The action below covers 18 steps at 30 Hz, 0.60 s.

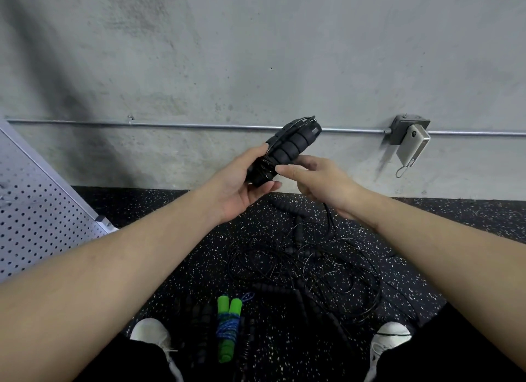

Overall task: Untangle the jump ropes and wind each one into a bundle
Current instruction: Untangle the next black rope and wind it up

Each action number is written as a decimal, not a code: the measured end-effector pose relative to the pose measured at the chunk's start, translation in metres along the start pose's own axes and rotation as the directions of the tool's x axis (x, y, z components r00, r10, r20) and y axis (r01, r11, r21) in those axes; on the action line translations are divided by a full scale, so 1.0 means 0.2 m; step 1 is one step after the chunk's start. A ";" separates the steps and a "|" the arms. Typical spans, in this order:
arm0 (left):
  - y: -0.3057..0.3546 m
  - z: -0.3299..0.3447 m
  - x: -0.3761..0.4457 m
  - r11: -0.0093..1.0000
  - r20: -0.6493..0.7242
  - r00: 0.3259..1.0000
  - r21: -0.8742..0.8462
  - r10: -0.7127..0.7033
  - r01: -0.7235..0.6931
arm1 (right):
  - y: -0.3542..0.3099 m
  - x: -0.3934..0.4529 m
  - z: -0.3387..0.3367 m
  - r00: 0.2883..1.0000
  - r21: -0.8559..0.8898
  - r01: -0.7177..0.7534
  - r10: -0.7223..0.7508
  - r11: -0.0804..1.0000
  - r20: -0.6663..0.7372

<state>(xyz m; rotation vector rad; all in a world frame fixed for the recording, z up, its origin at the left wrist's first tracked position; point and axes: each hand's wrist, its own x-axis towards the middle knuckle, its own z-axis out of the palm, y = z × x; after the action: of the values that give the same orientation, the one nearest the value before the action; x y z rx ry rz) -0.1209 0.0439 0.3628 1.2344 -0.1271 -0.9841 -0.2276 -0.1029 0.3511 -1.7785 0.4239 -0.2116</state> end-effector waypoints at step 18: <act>0.09 -0.07 -0.01 0.970 0.188 0.979 0.242 -0.083 0.036 | 0.04 0.04 -0.19 0.994 -0.513 0.101 -0.068 0.852 0.083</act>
<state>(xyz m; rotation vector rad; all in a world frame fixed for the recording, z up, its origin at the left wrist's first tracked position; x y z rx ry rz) -0.1040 0.0556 0.3740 1.3619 -0.3741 -1.1690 -0.2365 -0.1419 0.3517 -2.3337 0.3791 -0.1064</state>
